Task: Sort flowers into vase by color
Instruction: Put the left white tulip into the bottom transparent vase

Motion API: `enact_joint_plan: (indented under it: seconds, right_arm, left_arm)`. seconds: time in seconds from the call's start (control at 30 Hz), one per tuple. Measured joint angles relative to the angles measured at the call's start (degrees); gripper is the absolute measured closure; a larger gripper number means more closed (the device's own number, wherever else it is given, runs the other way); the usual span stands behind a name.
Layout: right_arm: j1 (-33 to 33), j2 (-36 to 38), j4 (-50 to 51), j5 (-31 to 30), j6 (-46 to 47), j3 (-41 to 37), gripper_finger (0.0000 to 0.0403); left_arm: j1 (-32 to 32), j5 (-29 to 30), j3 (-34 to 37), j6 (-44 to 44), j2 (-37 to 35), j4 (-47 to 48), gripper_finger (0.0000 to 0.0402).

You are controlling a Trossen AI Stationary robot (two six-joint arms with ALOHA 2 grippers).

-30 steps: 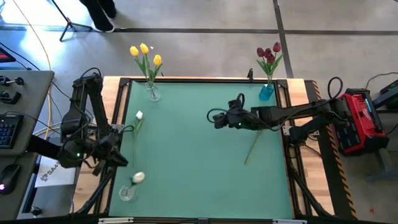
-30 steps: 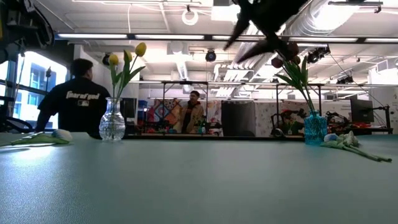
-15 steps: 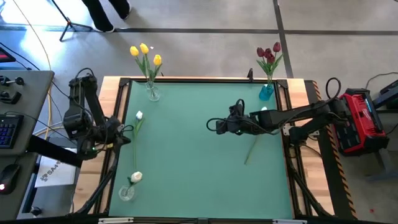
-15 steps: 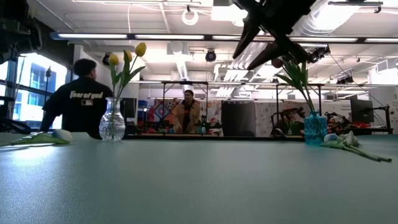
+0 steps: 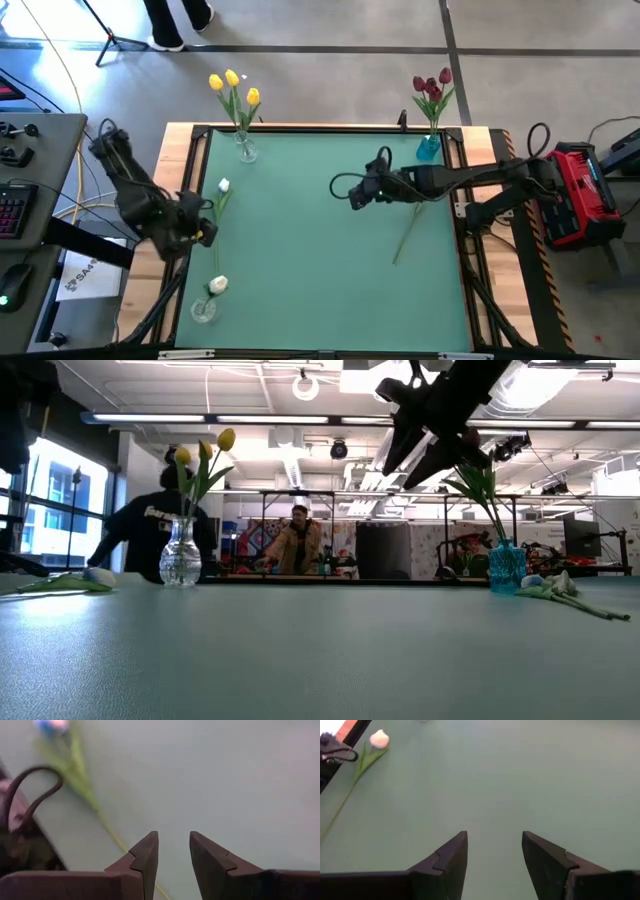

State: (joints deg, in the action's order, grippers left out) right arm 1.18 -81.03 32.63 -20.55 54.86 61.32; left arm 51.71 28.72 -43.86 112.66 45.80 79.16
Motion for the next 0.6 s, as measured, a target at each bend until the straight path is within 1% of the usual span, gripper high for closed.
enact_joint_plan:
  seconds: [0.13,0.27,0.37,0.47,0.6]
  right_arm:
    - [2.6,0.0,-2.2,3.4,-5.1,0.0,0.0226]
    - [4.8,0.0,-4.7,6.6,-10.1,0.0,0.0226]
    - [6.4,0.0,-5.3,8.9,-12.9,0.0,0.0226]
    - [7.8,0.0,-5.6,10.5,-15.7,0.0,0.0226]
    - [9.8,0.0,-5.6,14.1,-17.9,0.0,0.0226]
  left_arm:
    - [-7.7,-6.0,0.0,-3.3,4.0,-3.4,0.03]
    - [-15.8,-9.5,0.0,-7.5,8.4,-6.4,0.03]
    - [-22.2,-13.5,0.0,-10.5,11.7,-6.4,0.03]
    - [-28.1,-17.4,0.0,-15.7,14.7,-6.4,0.03]
    - [-34.5,-20.6,0.0,-23.1,18.2,-6.6,0.03]
